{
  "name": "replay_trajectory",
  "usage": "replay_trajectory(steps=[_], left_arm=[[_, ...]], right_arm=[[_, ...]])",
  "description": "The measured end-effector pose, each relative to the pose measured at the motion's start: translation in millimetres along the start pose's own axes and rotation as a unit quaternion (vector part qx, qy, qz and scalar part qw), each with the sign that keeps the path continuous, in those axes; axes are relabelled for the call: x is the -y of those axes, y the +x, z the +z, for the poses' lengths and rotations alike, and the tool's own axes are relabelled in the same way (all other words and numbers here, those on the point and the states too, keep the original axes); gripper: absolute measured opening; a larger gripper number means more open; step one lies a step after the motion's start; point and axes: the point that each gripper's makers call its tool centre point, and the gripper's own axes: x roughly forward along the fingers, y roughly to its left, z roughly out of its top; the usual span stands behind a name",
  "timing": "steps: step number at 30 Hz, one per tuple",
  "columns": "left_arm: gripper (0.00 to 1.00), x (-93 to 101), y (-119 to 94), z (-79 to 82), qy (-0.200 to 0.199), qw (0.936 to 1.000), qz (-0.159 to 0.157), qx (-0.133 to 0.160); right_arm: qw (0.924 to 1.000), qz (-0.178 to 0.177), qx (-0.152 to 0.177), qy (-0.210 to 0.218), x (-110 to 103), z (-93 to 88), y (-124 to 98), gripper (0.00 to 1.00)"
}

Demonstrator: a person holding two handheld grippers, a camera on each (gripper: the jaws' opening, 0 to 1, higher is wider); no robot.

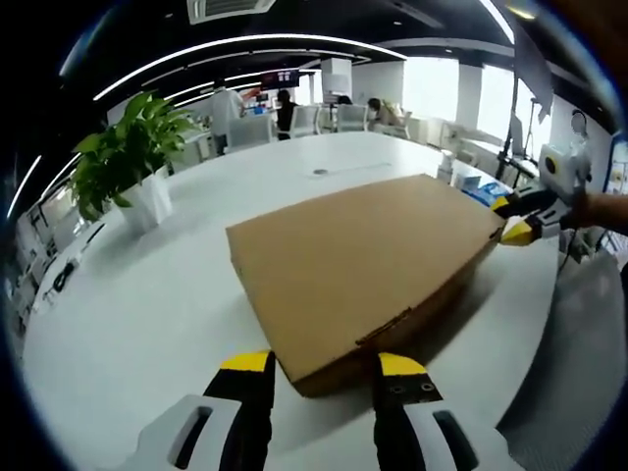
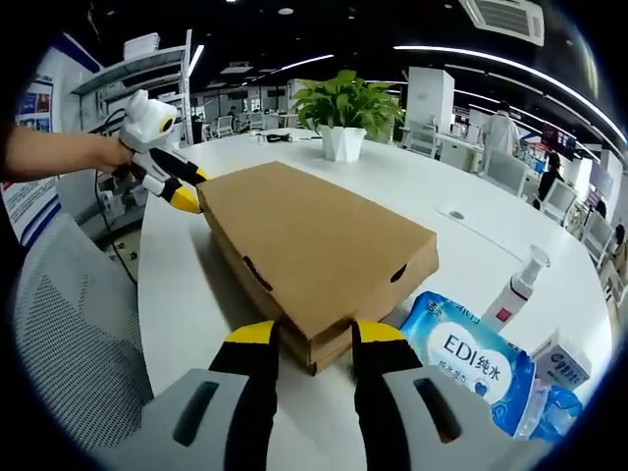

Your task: Operate the shoe box by opening the lid, removing the specified soft item, and placing it in the target area until the item is outside and the box remains undamaged.

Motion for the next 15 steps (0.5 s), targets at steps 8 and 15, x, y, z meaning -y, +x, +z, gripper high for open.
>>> replay_trajectory(steps=[8,15], left_arm=[[0.40,-4.8,7.4,6.6,0.000,1.0000,-0.002,0.002],[0.40,-9.8,16.8,15.9,0.001,1.0000,-0.003,0.002]], right_arm=[[1.0000,-0.002,-0.003,-0.003,9.5,3.3,5.9,0.27],[1.0000,-0.005,-0.006,-0.006,20.0,6.2,11.3,0.27]])
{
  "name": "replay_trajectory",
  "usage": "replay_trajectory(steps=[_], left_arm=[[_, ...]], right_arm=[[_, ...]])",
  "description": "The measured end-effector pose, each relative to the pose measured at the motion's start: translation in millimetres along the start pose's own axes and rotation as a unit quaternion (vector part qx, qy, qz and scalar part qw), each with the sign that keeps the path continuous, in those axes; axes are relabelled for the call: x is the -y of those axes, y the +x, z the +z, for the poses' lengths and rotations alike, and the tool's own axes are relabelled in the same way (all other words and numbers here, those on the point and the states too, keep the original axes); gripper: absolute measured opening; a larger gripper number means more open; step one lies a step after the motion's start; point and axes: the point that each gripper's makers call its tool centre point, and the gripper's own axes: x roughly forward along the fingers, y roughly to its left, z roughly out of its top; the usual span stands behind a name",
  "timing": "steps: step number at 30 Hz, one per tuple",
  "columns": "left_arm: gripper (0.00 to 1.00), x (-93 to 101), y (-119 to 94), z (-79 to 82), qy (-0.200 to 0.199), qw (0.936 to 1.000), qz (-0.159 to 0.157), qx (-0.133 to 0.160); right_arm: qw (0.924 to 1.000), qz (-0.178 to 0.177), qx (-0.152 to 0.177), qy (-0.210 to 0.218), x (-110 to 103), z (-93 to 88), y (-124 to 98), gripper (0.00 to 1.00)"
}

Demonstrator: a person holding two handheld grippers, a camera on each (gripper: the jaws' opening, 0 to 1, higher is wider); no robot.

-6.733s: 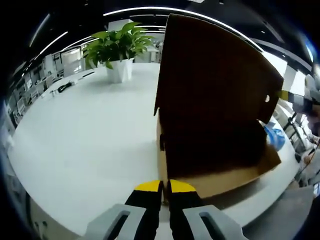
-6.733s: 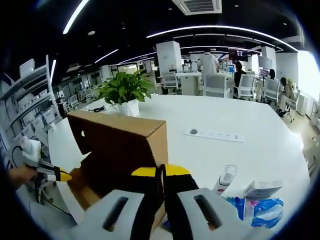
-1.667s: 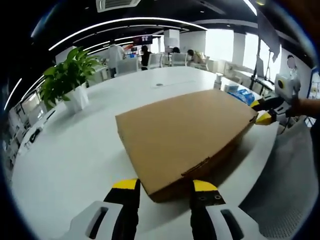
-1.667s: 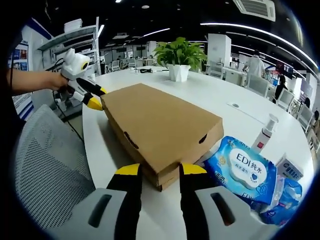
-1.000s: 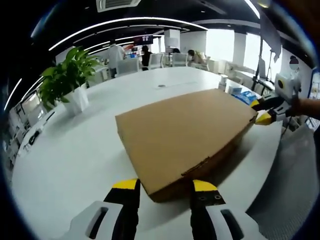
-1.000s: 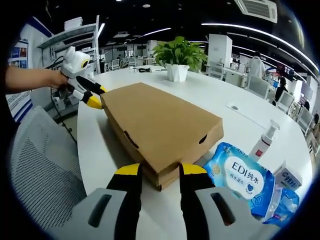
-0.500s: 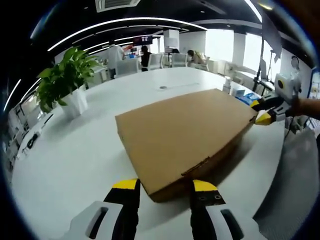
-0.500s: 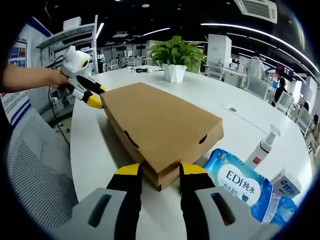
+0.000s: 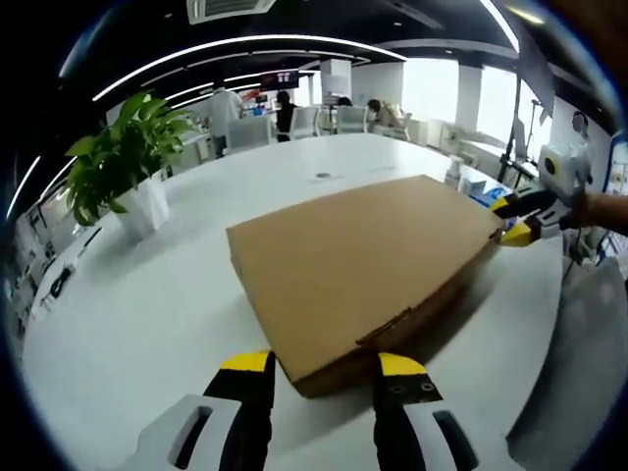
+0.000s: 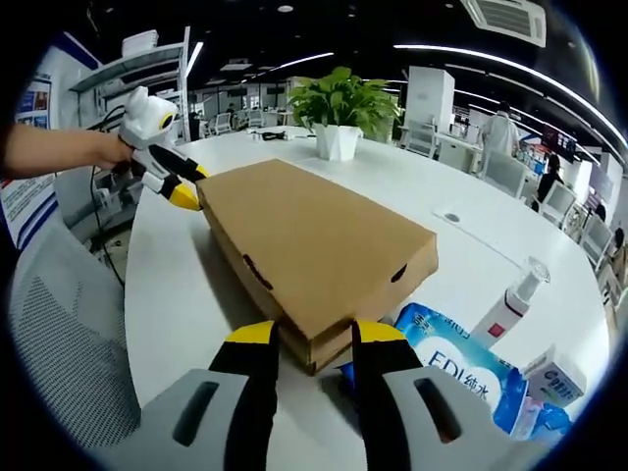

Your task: Operate the shoe box by opening the lid, removing the specified soft item, and placing it in the target area until the item is outside and the box remains undamaged.

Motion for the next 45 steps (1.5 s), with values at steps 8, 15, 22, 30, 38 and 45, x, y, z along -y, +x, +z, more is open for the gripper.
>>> replay_trajectory(steps=[8,15,22,30,38,45], left_arm=[[0.40,-1.8,5.5,5.0,0.002,1.0000,-0.003,0.000],[0.40,-3.2,7.5,6.1,-0.001,1.0000,-0.001,0.002],[0.40,-1.5,7.8,7.1,-0.001,1.0000,-0.001,0.004],[0.40,-6.1,10.5,7.9,0.000,1.0000,-0.002,0.002],[0.41,-3.9,9.0,7.8,-0.001,1.0000,0.000,0.003],[0.51,-1.7,-0.8,12.3,0.003,0.9998,0.011,0.015]], right_arm=[[1.0000,-0.002,-0.007,-0.002,8.1,-2.0,4.6,0.27],[1.0000,-0.001,-0.007,-0.002,10.7,-1.1,4.7,0.27],[0.9999,-0.001,-0.010,-0.004,10.6,-0.7,4.3,0.27],[0.9999,-0.003,-0.012,-0.003,12.0,-0.6,4.3,0.27],[0.9999,-0.005,-0.009,0.004,12.0,-0.1,3.8,0.28],[0.9998,-0.021,0.003,0.002,16.0,4.3,-9.8,0.37]])
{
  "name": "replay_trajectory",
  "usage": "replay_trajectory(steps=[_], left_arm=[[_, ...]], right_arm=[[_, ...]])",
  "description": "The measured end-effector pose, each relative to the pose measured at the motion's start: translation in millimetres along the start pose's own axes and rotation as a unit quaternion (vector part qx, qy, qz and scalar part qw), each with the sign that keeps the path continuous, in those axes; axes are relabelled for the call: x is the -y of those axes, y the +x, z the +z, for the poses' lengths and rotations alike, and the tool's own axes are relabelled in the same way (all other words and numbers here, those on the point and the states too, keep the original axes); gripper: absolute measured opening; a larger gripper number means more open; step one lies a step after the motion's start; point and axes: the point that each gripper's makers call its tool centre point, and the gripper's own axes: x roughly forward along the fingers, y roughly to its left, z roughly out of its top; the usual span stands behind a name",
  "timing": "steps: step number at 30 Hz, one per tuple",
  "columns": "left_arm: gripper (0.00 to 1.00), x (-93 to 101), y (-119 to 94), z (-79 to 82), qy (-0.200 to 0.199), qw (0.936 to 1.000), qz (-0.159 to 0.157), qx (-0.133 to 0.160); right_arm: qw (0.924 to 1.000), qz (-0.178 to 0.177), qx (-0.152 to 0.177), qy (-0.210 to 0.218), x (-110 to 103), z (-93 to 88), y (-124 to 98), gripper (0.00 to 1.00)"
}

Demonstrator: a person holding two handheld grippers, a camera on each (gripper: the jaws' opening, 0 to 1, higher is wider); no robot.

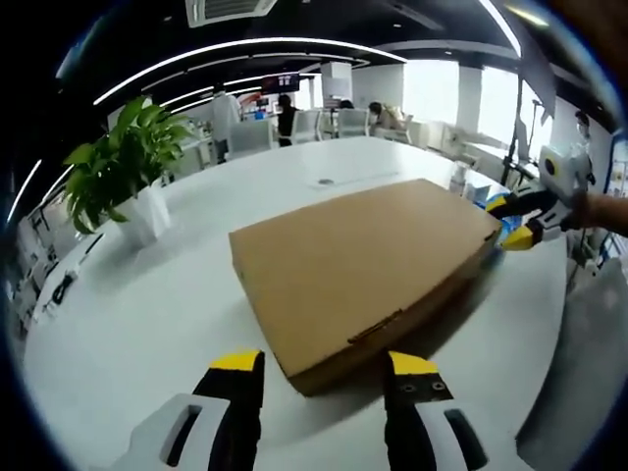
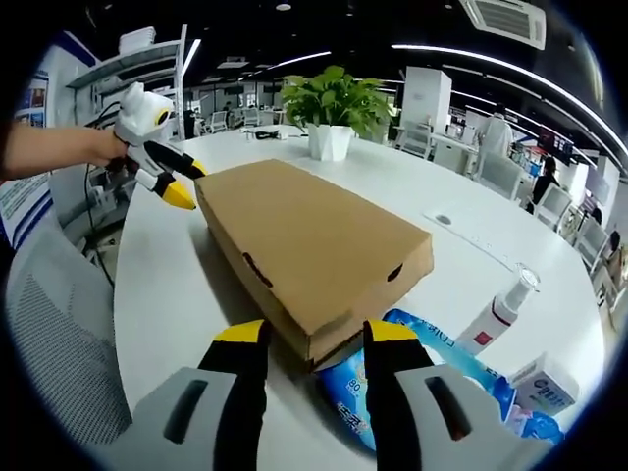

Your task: Operate the shoe box by opening the lid, removing the specified soft item, and placing it in the target area until the item is outside and the box remains undamaged.

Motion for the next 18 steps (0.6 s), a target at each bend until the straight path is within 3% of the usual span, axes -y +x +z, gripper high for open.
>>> replay_trajectory(steps=[10,18], left_arm=[[0.68,9.5,-25.3,2.6,-0.022,0.9994,0.022,0.015],[0.77,36.3,-52.4,17.9,-0.033,0.9980,0.023,0.049]], right_arm=[[0.9980,-0.053,0.014,0.030,21.7,-3.1,-41.7,0.48],[0.9926,-0.099,0.024,0.066,39.5,-6.7,-85.4,0.58]])
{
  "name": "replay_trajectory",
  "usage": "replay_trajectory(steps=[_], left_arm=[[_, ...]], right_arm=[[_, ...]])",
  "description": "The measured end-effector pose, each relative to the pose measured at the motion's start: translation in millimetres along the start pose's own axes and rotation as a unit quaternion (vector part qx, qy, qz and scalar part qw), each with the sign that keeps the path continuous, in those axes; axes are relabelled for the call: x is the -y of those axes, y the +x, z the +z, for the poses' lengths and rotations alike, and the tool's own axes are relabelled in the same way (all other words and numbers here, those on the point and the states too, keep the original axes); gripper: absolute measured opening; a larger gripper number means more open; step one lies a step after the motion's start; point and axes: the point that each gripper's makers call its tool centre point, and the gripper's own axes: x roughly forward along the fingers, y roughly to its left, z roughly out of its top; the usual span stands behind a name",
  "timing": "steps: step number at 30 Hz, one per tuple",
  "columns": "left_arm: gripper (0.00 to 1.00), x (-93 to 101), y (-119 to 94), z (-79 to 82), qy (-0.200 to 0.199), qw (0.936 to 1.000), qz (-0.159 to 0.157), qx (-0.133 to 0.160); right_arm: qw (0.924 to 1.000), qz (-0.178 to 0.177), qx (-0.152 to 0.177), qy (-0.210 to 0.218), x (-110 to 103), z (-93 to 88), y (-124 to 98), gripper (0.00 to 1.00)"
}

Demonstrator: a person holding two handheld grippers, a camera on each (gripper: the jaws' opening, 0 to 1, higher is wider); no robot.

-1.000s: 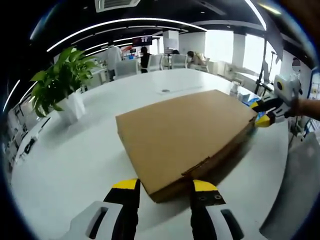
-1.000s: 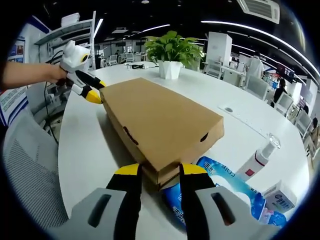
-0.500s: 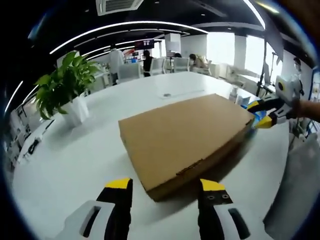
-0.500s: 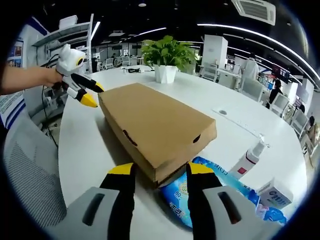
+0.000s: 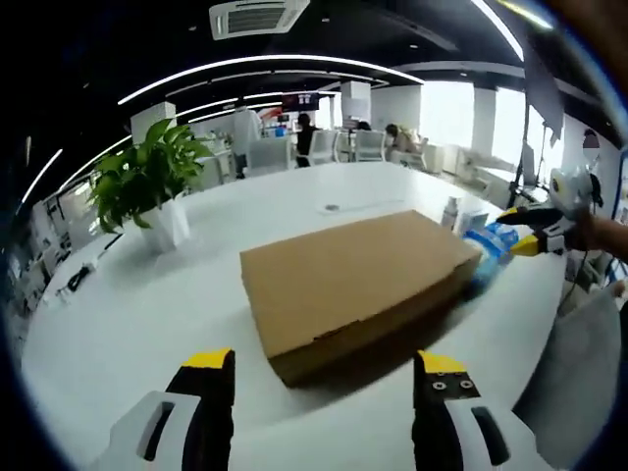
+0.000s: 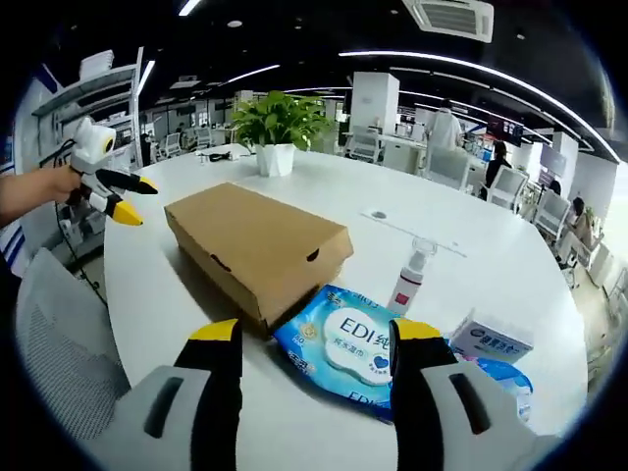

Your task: Operate the shoe box by opening the lid, removing the specified soft item, and placing it in the target area until the item is outside and the box remains undamaged.

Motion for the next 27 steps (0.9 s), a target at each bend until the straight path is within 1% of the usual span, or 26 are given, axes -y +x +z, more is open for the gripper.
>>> replay_trajectory(steps=[5,8,10,12,14,15,20,23,27], left_arm=[[0.81,11.6,-9.3,5.7,0.002,0.9999,-0.007,0.014],[0.84,23.7,-19.8,12.6,-0.001,0.9994,-0.014,0.031],[0.89,28.4,-25.2,15.0,-0.002,0.9991,-0.015,0.039],[0.93,38.7,-33.9,18.8,0.000,0.9990,-0.013,0.042],[0.94,42.8,-36.5,15.9,0.005,0.9991,-0.015,0.039],[0.94,44.1,-34.9,13.1,0.006,0.9991,-0.019,0.038],[0.98,54.5,-41.4,9.6,0.003,0.9990,-0.026,0.037],[1.00,63.6,-45.9,10.5,-0.001,0.9989,-0.027,0.039],[1.00,69.7,-49.4,9.5,-0.010,0.9988,-0.027,0.040]], right_arm=[[0.9998,-0.020,0.002,0.003,9.1,-3.6,-23.5,0.63],[0.9995,-0.030,0.001,0.008,12.2,-8.7,-38.2,0.66],[0.9992,-0.037,-0.005,0.011,14.6,-15.1,-46.5,0.69],[0.9989,-0.040,-0.014,0.019,16.0,-22.0,-54.1,0.72],[0.9986,-0.043,-0.017,0.027,16.1,-26.0,-59.8,0.76],[0.9985,-0.044,-0.018,0.029,16.0,-27.7,-62.7,0.77],[0.9976,-0.053,-0.025,0.036,16.2,-36.8,-76.6,0.82],[0.9969,-0.059,-0.024,0.046,17.6,-38.3,-84.4,0.88],[0.9964,-0.069,-0.019,0.046,20.6,-38.6,-94.4,0.95]])
